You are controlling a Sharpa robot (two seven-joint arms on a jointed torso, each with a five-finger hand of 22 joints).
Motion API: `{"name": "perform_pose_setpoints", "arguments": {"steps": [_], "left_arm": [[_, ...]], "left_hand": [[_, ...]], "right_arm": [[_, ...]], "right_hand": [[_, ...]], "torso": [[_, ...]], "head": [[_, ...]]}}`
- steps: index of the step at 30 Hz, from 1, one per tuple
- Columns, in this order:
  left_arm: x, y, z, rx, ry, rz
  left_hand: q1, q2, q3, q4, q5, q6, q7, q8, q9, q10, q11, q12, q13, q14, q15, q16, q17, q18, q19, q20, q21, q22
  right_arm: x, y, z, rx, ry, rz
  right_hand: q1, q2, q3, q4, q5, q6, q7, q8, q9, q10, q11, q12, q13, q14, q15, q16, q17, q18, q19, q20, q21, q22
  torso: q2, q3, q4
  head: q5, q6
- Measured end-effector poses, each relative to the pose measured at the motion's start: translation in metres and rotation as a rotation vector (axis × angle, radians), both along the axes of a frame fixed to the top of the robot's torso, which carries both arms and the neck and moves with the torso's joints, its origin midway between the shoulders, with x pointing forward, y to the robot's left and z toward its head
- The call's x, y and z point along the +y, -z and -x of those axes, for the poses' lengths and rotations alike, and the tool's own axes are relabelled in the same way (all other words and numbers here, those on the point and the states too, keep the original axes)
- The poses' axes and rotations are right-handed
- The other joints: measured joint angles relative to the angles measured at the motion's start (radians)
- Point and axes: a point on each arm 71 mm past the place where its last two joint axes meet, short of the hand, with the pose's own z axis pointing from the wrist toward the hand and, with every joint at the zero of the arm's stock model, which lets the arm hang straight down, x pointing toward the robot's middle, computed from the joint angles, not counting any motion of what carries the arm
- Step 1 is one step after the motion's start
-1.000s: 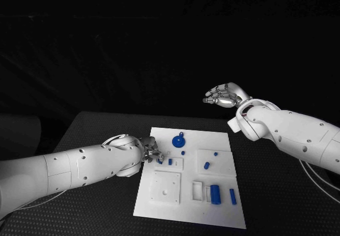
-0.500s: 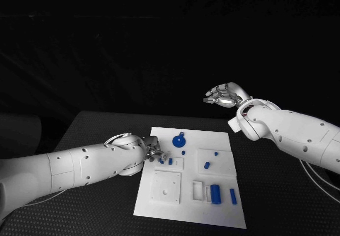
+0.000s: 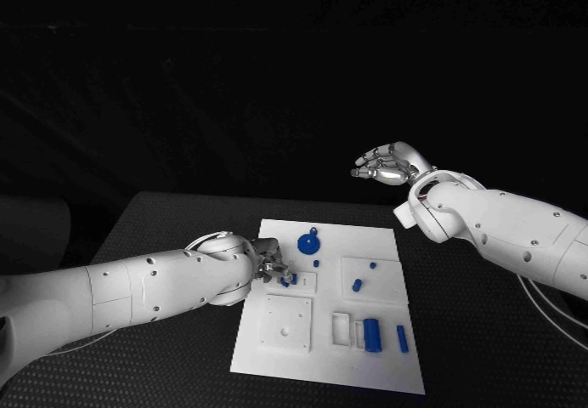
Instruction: Assemble the parts on the task board
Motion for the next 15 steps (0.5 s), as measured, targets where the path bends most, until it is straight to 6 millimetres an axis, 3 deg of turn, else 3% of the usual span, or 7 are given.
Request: {"name": "perform_pose_setpoints", "arguments": {"steps": [15], "left_arm": [[0.013,0.0,-0.001,-0.015,-0.011,-0.007]], "left_hand": [[-0.004,0.004,0.002,-0.001,-0.004,0.001,-0.001,0.0,0.0,0.003,-0.003,0.005,0.002,0.002,0.001,0.004,0.001,0.001,0.0,0.0,0.0,0.0]], "right_arm": [[0.0,0.0,0.0,0.0,0.0,0.0]], "right_hand": [[0.0,0.0,0.0,0.0,0.004,0.0,0.0,0.003,0.0,0.0,0.0,0.0,0.0,0.0,0.0,0.0,0.0,0.0,0.0,0.0,0.0,0.001]], "torso": [[0.0,-0.0008,0.0006]], "head": [[-0.003,0.002]]}}
